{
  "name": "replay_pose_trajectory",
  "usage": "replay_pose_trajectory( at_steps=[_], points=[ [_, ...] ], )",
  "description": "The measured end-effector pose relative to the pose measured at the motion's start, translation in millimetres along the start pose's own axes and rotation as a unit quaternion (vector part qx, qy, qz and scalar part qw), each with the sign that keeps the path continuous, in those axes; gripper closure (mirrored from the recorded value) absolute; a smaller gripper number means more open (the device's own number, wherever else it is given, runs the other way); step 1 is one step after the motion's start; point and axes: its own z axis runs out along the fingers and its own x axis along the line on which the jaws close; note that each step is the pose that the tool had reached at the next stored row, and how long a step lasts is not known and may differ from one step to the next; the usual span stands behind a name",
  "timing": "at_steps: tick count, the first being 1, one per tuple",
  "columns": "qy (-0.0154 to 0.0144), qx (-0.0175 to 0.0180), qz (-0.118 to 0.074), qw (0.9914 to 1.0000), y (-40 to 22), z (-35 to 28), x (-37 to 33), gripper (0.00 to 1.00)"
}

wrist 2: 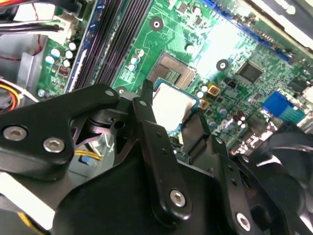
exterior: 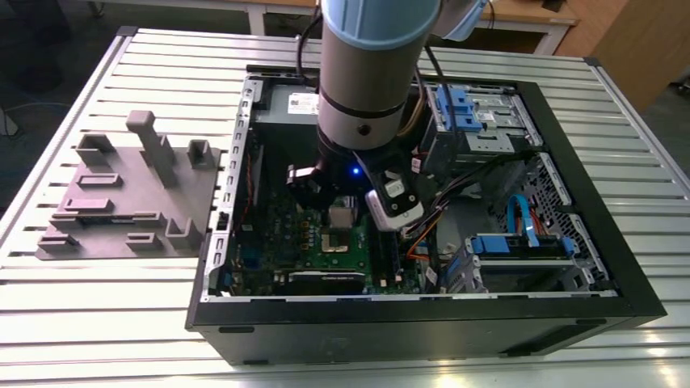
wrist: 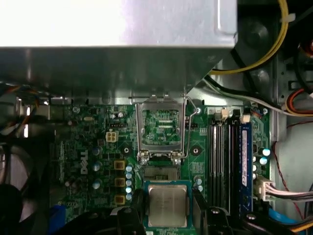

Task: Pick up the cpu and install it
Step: 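Place the cpu into insertion slot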

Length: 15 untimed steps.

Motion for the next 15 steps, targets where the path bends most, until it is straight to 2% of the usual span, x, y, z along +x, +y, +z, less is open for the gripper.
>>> replay_pose_trajectory(
  at_steps=[8,15],
  points=[
    [0.0001,0.0000,0.000,1.00000,-1.0,14.2,-0.5,0.53],
    [0.0002,0.0001,0.000,1.00000,-2.3,15.2,-0.5,0.53]
  ],
)
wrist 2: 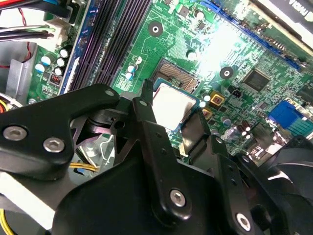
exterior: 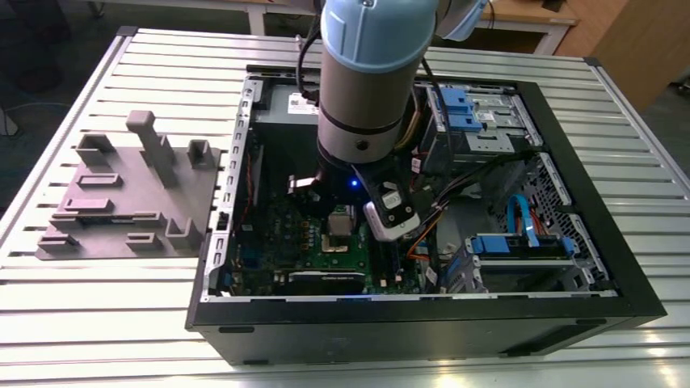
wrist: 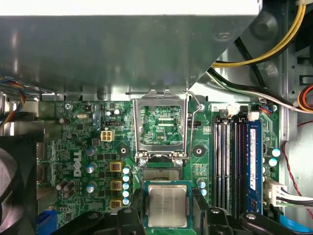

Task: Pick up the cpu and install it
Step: 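Place the cpu into insertion slot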

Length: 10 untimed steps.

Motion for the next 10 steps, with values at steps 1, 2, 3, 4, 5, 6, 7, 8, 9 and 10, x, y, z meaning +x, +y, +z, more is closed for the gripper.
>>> replay_pose_trajectory(
  at_steps=[1,2,3,4,5,6,7,8,9,10],
  points=[
    [0.0000,0.0000,0.000,1.00000,0.0,0.0,0.0,0.53],
    [-0.0001,-0.0001,0.000,1.00000,-0.2,0.2,0.0,0.53],
    [0.0000,-0.0001,0.000,1.00000,-0.6,0.4,0.0,0.53],
    [0.0000,0.0000,0.000,1.00000,-1.2,0.9,-0.1,0.53],
    [0.0000,0.0000,0.000,1.00000,-2.0,1.5,-0.1,0.53],
    [0.0000,-0.0001,-0.001,1.00000,-2.4,2.7,-0.1,0.53],
    [0.0001,-0.0001,-0.001,1.00000,-2.5,4.4,-0.1,0.53],
    [0.0001,-0.0001,-0.001,1.00000,-2.6,5.9,-0.1,0.53],
    [0.0002,0.0000,-0.001,1.00000,-2.8,7.7,-0.1,0.53],
    [0.0002,-0.0001,-0.001,1.00000,-2.9,9.3,-0.2,0.53]
  ],
)
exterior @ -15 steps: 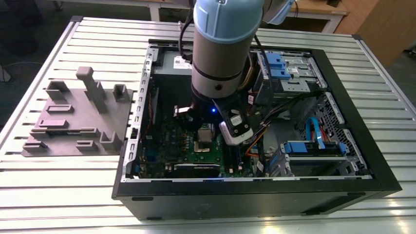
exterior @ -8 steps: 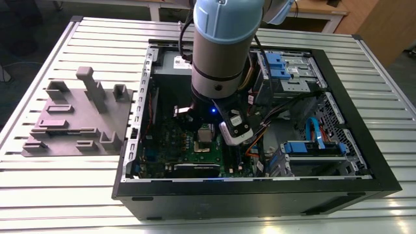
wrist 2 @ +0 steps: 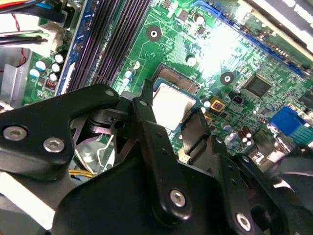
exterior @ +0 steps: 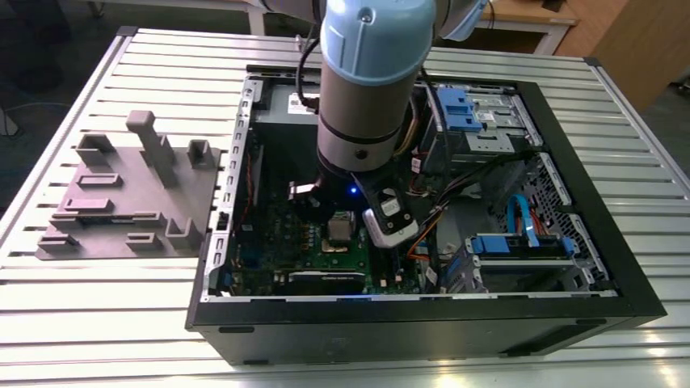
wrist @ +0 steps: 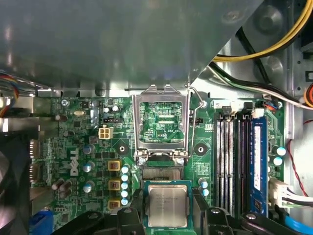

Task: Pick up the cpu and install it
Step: 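Place the cpu into insertion slot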

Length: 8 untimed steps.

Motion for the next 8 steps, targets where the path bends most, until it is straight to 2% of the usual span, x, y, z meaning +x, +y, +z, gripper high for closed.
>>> replay_pose_trajectory(
  at_steps=[8],
  points=[
    [0.0000,0.0000,0.000,1.00000,-1.5,2.4,0.0,0.53]
  ],
)
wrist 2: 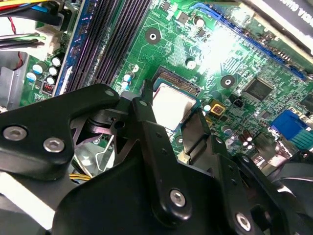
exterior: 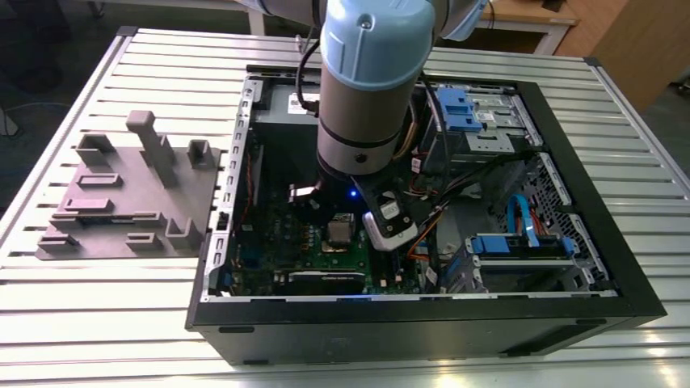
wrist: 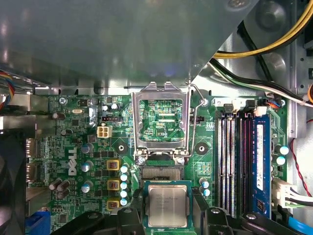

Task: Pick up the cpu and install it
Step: 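Place the cpu into insertion slot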

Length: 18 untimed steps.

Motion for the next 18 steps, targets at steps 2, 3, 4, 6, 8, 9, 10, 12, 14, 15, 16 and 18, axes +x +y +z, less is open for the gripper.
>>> replay_pose_trajectory(
  at_steps=[2,3,4,6,8,9,10,12,14,15,16,18],
  points=[
    [0.0000,0.0001,0.000,1.00000,0.0,0.0,0.0,0.53],
    [0.0000,0.0000,0.000,1.00000,-0.1,0.3,0.0,0.53],
    [0.0000,-0.0001,0.000,1.00000,-0.1,0.9,0.0,0.53],
    [0.0001,-0.0002,-0.002,1.00000,-0.1,2.3,0.0,0.53],
    [0.0001,-0.0001,-0.003,1.00000,-0.1,4.1,0.0,0.53],
    [0.0001,-0.0002,-0.003,1.00000,-0.1,4.8,0.0,0.53],
    [0.0001,-0.0002,-0.003,1.00000,-0.1,5.7,0.0,0.53],
    [0.0001,-0.0002,-0.003,1.00000,-0.2,7.7,-0.1,0.53],
    [0.0001,-0.0002,-0.003,1.00000,-0.2,9.5,0.0,0.53],
    [0.0001,-0.0002,-0.003,1.00000,-0.3,10.1,0.0,0.53],
    [0.0001,-0.0001,-0.002,1.00000,-0.3,10.2,0.1,0.53],
    [0.0001,-0.0001,-0.002,1.00000,-0.3,10.2,0.1,0.53]
  ],
)
